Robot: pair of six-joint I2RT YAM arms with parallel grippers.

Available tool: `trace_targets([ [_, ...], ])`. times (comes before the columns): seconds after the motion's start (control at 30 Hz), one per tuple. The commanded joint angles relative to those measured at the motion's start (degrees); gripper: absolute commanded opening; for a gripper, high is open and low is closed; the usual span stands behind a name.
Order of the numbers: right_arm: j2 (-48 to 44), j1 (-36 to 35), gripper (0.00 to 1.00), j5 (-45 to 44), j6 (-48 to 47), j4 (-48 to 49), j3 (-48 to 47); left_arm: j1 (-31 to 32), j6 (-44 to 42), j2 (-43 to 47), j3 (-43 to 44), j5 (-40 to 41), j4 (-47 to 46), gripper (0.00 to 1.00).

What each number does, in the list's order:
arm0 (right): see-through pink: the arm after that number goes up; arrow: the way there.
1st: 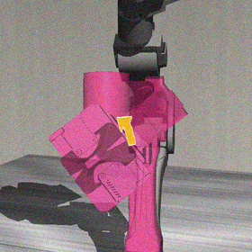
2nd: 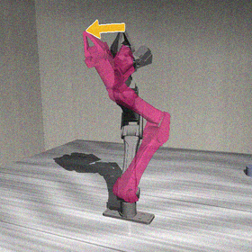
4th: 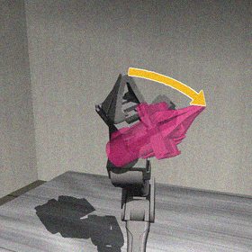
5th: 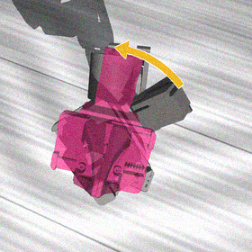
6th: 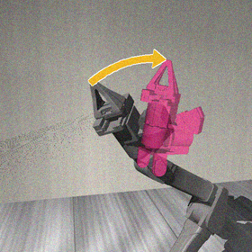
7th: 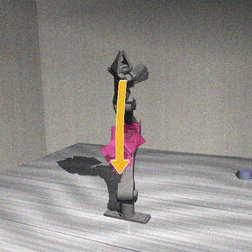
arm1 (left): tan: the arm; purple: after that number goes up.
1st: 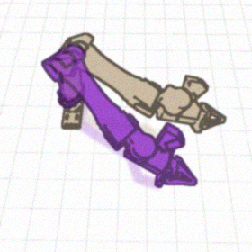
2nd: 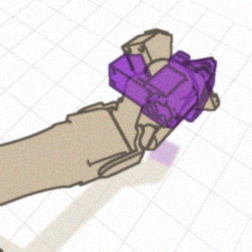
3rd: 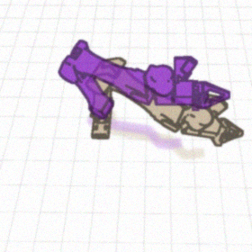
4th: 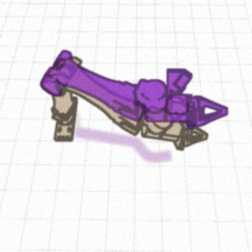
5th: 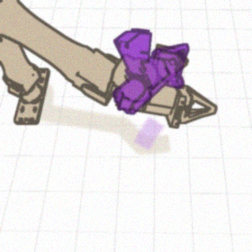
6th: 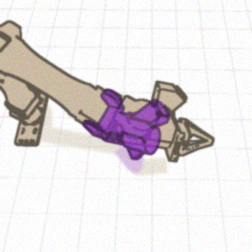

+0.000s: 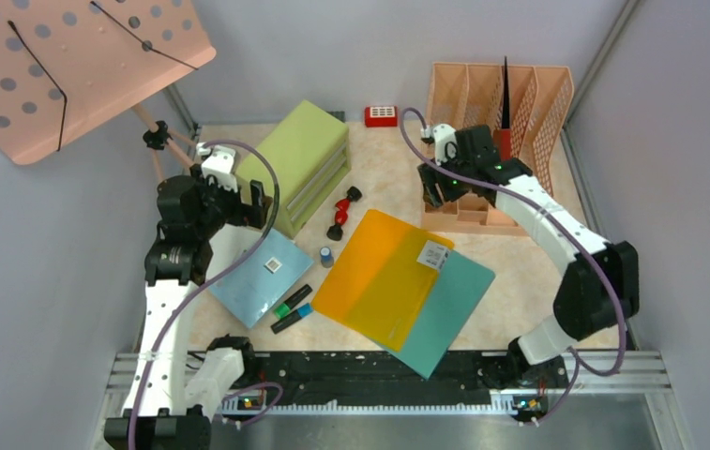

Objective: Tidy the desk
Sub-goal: Move the storage box to the center of the board.

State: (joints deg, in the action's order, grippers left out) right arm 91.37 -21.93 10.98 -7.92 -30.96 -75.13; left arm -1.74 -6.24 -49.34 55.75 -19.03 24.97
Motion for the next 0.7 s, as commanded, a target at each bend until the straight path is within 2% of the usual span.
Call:
trace_targets([
  [0.0, -8.8, -0.5, 0.62, -1.6, -9.2, -5.4, -0.6, -0.1, -5.2, -0.8, 4.6, -3.7, 1.9, 0.99],
  [0.27, -18.4, -0.5, 0.64, 2.8, -11.3, -10.5, 9.9, 1.5, -10.1, -1.1, 5.8, -13.1, 9.5, 0.99],
  [0.33, -19.0, -0.5, 0.65, 2.7, -11.9, -11.0, 12.1, 4.1, -13.0, -0.5, 5.7, -14.1, 11.8, 0.99],
  [0.37, -19.3, -0.5, 0.7, 2.8, -12.0, -10.9, 13.1, 5.2, -14.2, -0.2, 5.5, -13.7, 13.0, 0.98],
  [0.43, -19.4, -0.5, 0.8, 3.7, -12.3, -10.8, 14.5, 7.3, -16.4, 0.1, 5.2, -11.8, 15.1, 0.98],
  [0.67, -16.3, -2.8, 0.81, 11.0, -12.2, -10.3, 10.8, 10.9, -21.2, -1.2, 2.2, 4.2, 22.0, 0.98],
])
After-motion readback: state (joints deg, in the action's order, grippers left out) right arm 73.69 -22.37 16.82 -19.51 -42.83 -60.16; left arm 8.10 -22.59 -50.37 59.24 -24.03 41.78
